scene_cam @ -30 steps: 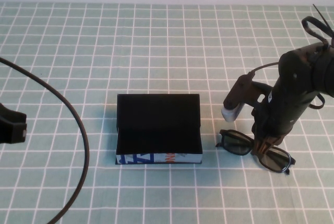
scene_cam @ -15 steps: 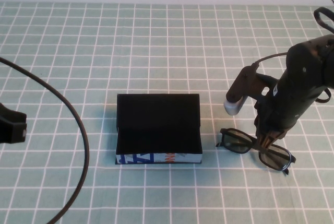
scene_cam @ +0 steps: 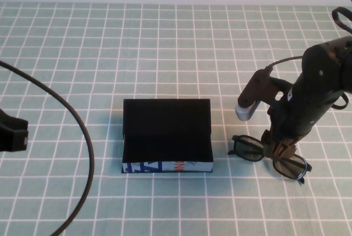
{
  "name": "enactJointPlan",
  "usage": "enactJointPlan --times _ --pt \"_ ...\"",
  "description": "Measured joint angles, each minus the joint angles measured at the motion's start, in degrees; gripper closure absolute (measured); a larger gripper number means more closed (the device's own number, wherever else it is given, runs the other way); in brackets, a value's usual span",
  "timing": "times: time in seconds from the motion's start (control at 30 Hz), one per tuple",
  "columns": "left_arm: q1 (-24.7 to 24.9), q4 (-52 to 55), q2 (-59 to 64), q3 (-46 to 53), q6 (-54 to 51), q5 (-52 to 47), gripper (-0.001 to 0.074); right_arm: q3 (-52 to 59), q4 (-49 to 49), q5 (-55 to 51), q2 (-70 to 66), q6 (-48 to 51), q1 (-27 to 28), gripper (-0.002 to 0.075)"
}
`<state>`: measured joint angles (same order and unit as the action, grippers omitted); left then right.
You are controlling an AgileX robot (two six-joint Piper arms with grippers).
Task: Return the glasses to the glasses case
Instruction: Pick up the glasses from the table, then place the glasses in the glasses case
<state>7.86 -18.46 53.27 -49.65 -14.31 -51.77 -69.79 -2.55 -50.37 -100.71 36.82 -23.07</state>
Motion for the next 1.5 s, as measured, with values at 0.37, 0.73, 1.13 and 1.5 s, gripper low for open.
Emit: enactJointPlan --times 0.37,0.73,1.13,1.5 --pt "0.00 0.00 0.00 0.00 0.00 -0.09 0.0734 0.00 1.71 1.31 -2.60 0.00 0.00 0.0354" --pt "0.00 0.21 0.00 0.00 -0.25 -0.44 0.0734 0.00 2.55 0.61 -3.78 0.00 0.00 0.0635" --pt "0.00 0.21 0.00 0.00 -0.25 -1.05 0.0734 -1.20 3.82 -1.58 -3.54 0.00 0.00 0.0713" --pt "0.00 0.21 0.00 0.00 -0.44 -1.48 0.0734 -17.37 9.00 -12.11 -3.54 1.03 0.00 0.0725"
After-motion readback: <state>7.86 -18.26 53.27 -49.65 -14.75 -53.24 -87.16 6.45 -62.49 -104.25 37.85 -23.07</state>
